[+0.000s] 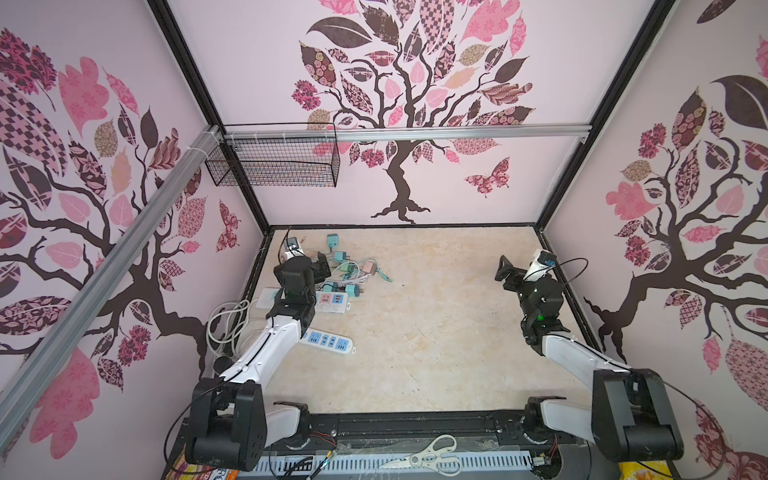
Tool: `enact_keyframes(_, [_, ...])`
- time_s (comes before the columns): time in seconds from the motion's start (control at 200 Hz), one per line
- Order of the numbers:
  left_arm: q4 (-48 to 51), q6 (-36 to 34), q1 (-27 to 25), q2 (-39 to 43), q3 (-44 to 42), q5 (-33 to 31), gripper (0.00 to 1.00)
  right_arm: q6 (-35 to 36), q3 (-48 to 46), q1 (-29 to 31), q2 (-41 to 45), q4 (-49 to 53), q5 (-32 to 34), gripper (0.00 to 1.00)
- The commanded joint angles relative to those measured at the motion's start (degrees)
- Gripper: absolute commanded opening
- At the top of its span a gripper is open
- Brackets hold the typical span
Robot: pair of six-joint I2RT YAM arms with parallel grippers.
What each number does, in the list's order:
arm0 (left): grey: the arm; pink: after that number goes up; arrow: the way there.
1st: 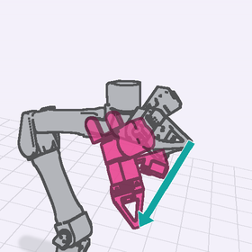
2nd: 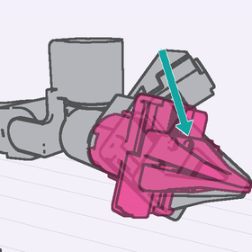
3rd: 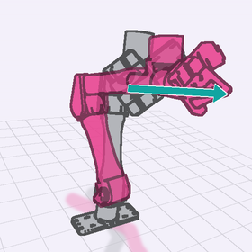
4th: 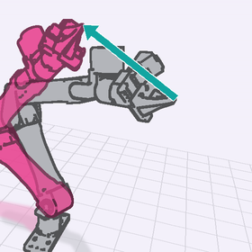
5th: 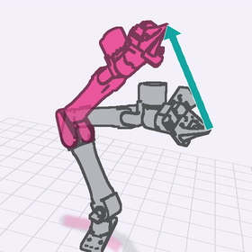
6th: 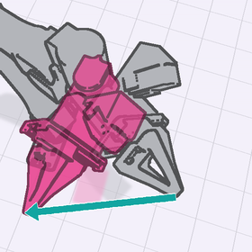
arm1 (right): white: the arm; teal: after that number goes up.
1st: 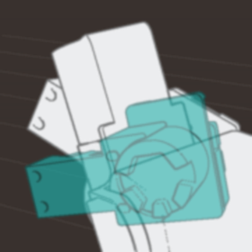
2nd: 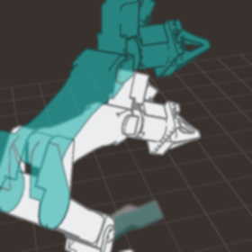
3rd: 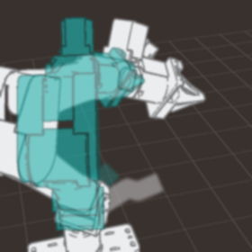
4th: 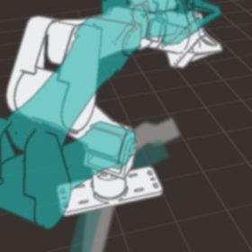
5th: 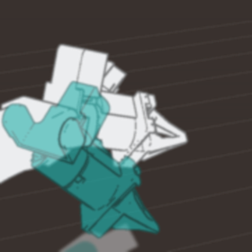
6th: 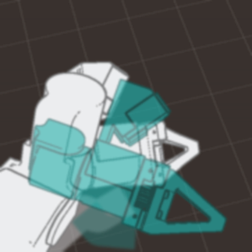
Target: Insert the plug
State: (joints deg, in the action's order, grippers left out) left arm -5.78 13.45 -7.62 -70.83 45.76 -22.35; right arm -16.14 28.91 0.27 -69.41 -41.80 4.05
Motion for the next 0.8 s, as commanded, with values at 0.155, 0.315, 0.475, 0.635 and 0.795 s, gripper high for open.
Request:
enact_keyframes(0.155, [27.0, 19.9, 0.0, 5.6, 5.1, 8.9, 0.98, -22.2, 8.3, 0.2, 1.2, 27.8, -19.5, 1.00])
enact_keyframes(0.315, [40.2, 22.5, -0.3, 8.8, 5.4, 17.0, 0.98, -25.7, 8.5, 1.9, -1.6, 32.9, -27.7, 1.00])
enact_keyframes(0.475, [50.3, 25.4, -0.3, 11.8, 3.8, 20.6, 0.98, -27.1, 6.9, 6.4, -3.1, 28.9, -29.6, 1.00])
enact_keyframes(0.635, [59.2, 26.5, -0.2, 10.9, 5.1, 16.0, 0.98, -26.2, 7.2, 7.8, -5.1, 25.3, -29.0, 1.00])
enact_keyframes(0.795, [64.3, 31.3, 4.8, 7.4, 4.9, 14.8, 0.98, -21.5, 9.9, 8.3, -5.7, 26.5, -29.2, 1.00])
